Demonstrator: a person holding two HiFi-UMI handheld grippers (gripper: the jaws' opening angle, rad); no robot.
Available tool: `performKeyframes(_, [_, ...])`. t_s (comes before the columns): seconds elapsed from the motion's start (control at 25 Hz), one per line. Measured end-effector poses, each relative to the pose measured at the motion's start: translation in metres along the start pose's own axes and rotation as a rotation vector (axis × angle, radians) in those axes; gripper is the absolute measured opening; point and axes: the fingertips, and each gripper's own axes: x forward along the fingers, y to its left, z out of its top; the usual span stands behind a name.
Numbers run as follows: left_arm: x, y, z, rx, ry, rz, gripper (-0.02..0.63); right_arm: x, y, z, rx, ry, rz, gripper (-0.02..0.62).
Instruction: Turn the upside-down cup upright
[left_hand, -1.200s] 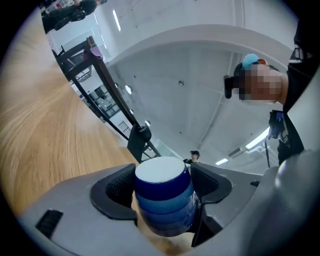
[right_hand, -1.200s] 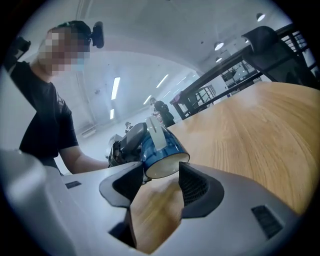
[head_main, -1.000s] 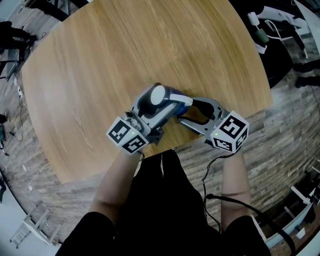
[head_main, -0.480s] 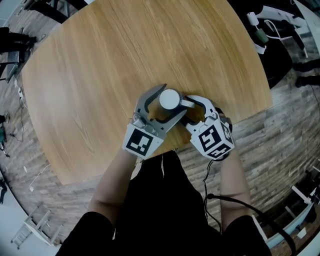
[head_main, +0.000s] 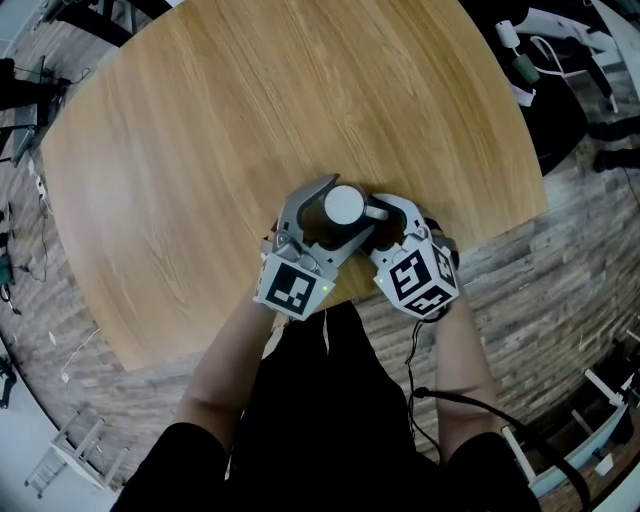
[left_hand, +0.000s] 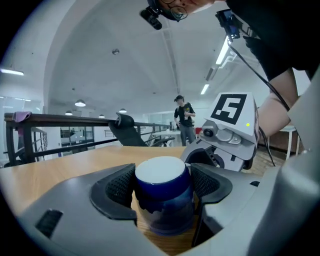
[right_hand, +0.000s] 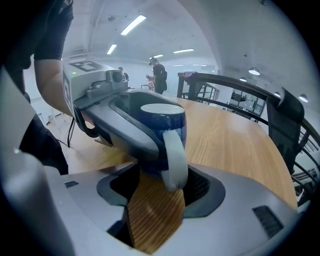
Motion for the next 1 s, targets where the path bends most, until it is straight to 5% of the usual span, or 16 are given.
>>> performKeyframes(0.28, [-0.001, -0.008, -0.01, 0.055, 0.045, 0.034, 0.356, 0.004, 0.003, -0.004, 0.013, 0.014, -0.014, 0.253])
performKeyframes(0.52, [-0.006, -0.008, -0.007, 0.024, 0.004, 0.045, 0.356, 0.001, 0.003, -0.006, 0.064, 0.011, -0.031, 0.253])
performKeyframes(0.92, [-0.061, -0.012, 0.032, 0.035, -0.069, 0.069, 0.354, -0.056, 0.017, -0.013, 0.151, -0.003, -0.063, 0.252])
performKeyframes(1.0, [-0.079, -0.014, 0.048, 0.044, -0.078, 0.103, 0.298, -0.082, 0.019, 0.002, 0.165, -0.052, -0.126, 0.229])
